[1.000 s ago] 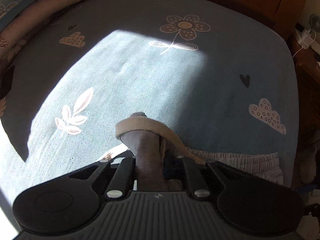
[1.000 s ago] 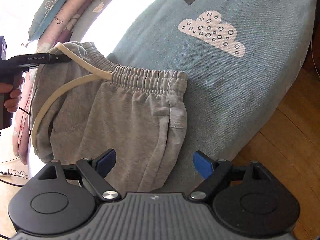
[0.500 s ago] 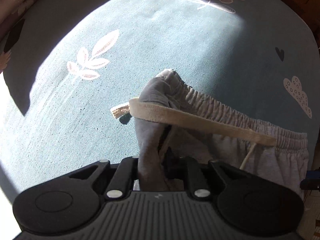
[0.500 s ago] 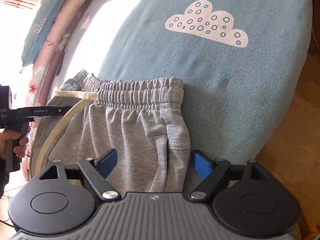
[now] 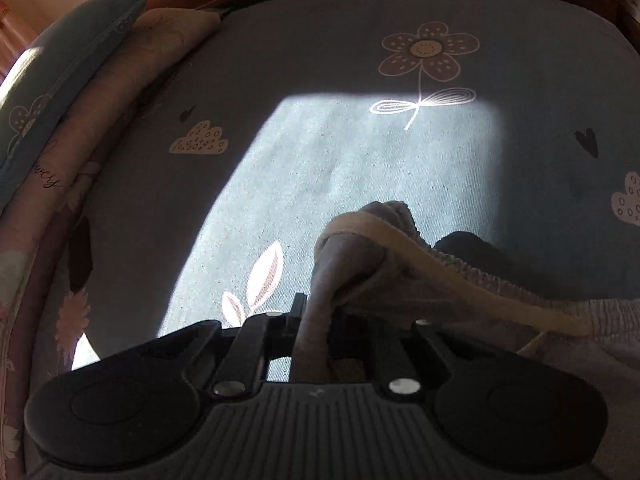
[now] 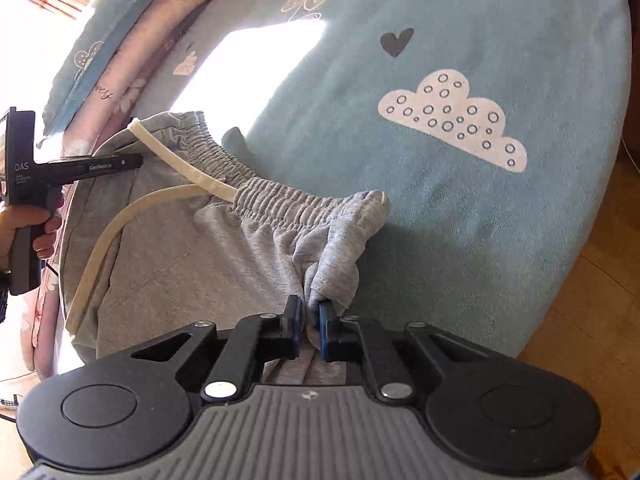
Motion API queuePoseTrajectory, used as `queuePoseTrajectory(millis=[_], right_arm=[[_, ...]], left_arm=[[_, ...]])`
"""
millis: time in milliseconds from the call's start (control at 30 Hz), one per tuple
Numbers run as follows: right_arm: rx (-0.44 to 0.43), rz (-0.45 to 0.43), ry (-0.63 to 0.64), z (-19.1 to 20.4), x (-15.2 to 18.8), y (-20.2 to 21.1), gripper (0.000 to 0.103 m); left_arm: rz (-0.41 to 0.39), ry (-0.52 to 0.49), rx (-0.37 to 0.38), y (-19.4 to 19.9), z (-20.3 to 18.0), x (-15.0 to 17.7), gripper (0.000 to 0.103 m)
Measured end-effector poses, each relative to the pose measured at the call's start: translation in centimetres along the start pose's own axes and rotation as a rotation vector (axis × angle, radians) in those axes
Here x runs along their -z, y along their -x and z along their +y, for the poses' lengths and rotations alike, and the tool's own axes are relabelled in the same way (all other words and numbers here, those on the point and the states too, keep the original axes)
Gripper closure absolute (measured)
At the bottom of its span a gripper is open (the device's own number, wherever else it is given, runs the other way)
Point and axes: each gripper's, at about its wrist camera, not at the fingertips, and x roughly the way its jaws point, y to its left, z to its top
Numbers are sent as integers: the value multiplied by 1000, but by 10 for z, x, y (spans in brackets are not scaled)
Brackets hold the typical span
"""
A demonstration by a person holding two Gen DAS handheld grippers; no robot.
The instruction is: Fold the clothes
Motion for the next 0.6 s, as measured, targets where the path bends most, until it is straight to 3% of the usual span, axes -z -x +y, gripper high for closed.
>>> queuePoseTrajectory(millis=[100, 233, 367, 467, 533, 600], right_arm=[[3, -83, 19, 21, -14, 0, 93], [86, -184, 39, 30, -28, -6, 97], [138, -133, -34, 7, -28, -38, 96], [72, -119, -143, -18, -21, -45, 83], [55, -145, -179, -28, -19, -45, 67], [55, -163, -179, -32, -22, -47, 64]], left_arm=[[-86, -78, -44, -6, 0, -37, 95], [-174, -148, -72, -23, 0, -72, 94], [-90, -114, -22, -63, -8, -76, 92], [-54, -126, -43, -84, -18, -62, 90], [-33, -78, -9, -89, -14, -52, 86], [-4, -34, 34, -92, -9, -45, 78]])
